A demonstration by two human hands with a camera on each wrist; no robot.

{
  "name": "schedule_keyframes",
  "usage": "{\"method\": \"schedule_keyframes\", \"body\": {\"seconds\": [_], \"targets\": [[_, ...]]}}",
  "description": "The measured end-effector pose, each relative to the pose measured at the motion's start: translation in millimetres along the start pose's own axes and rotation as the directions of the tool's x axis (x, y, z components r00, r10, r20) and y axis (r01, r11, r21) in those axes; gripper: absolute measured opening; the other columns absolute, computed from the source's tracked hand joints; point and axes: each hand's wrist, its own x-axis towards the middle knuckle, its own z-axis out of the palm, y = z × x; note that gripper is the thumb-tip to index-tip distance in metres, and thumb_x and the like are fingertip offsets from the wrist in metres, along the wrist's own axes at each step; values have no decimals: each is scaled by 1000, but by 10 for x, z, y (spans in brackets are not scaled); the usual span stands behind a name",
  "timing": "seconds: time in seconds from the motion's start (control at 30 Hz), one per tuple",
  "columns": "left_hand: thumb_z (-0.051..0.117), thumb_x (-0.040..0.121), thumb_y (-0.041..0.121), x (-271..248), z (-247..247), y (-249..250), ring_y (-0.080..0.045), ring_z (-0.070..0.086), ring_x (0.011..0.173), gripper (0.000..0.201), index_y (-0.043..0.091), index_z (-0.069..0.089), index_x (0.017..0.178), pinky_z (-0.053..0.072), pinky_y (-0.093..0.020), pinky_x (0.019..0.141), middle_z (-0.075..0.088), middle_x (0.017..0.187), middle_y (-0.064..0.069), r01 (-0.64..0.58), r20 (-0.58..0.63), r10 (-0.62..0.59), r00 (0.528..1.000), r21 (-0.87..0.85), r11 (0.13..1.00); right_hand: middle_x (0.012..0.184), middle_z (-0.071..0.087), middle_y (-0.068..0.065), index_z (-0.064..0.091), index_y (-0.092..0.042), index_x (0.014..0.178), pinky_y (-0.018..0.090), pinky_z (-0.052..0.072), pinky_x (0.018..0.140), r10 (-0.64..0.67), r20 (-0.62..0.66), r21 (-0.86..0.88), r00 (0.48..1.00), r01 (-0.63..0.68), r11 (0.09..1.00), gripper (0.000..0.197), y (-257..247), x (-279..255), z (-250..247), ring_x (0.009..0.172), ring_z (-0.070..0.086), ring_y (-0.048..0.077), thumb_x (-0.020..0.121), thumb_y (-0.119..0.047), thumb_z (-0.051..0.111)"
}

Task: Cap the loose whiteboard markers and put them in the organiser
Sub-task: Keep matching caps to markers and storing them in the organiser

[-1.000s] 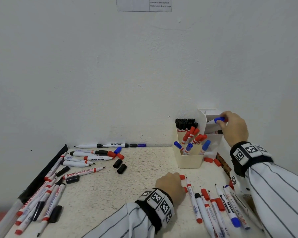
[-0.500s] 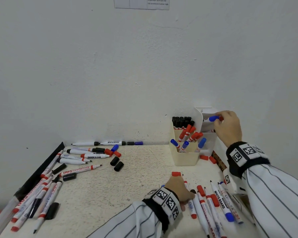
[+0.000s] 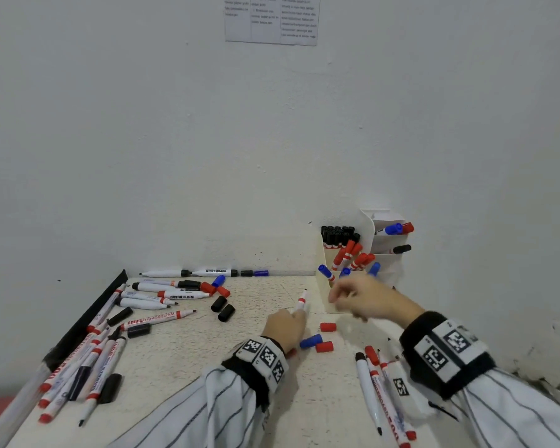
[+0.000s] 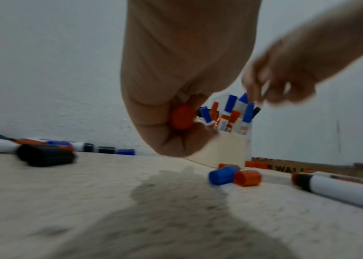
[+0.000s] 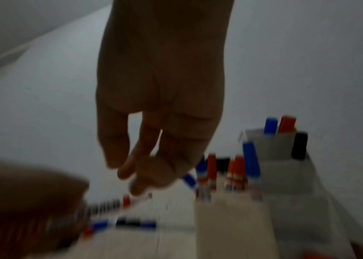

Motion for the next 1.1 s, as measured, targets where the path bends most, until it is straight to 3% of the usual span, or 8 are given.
{"method": "schedule_keyframes", "body": {"seconds": [0.07,0.17,0.3,0.43,0.57,0.77,0.93,1.1], "targets": [[22,101,23,4,-121,-116,-28,51,95,41,-1,47,123,45,-34,84,53,113,-18,-7,-27,7,1000,10,1000,105,56,-4,57,-23,105,17,50,64,102,192,-110,976,-82,991,16,34,42,253,79,55,8,89,-19,58],[19,102,23,-28,-253,-290,-33,51,111,41,2,45,124,43,-35,92,52,124,-20,13,-47,-11,999,40,999,123,53,-3,55,-29,117,27,47,89,220,215,-326,951,-142,935,35,74,107,596,105,53,15,83,-19,60],[24,101,28,-56,-358,-518,-31,54,109,42,3,50,122,43,-36,93,55,118,-17,-16,7,15,1000,142,990,120,54,3,56,-28,112,26,47,84,211,126,-355,969,-155,922,31,47,251,813,98,57,18,85,-13,57],[34,98,33,-99,-465,-664,-19,50,84,38,6,54,115,42,-29,76,54,100,-7,35,-3,-35,999,64,997,126,50,9,50,-19,123,25,43,82,221,152,-420,963,-140,897,41,-37,438,838,95,51,18,85,-16,64],[40,96,27,-135,-584,-771,-17,54,96,31,10,52,118,45,-28,86,57,116,-8,35,0,-35,999,83,996,123,55,10,44,-22,129,26,45,85,188,85,-340,979,-148,929,37,-85,561,824,89,49,16,93,-19,53],[43,94,24,-158,-638,-869,-22,57,108,28,13,56,116,46,-31,93,59,121,-8,-5,-20,7,1000,61,998,109,59,8,61,-13,110,15,39,68,96,-160,-94,982,-112,989,24,-102,627,771,87,51,15,93,-4,47],[43,97,24,-155,-563,-860,-17,55,96,25,15,55,118,41,-23,80,59,120,-8,-61,-16,62,998,55,997,106,60,-1,63,-18,107,14,40,79,-12,-100,-25,995,10,1000,26,-206,552,820,95,55,13,91,-4,49],[44,97,24,-185,-503,-830,-15,50,81,23,15,57,114,39,-23,72,58,100,-5,-135,-74,141,987,77,988,112,59,-3,66,-17,108,11,37,80,-63,-79,-40,995,60,997,24,-260,506,853,97,49,8,89,-5,56]]}}
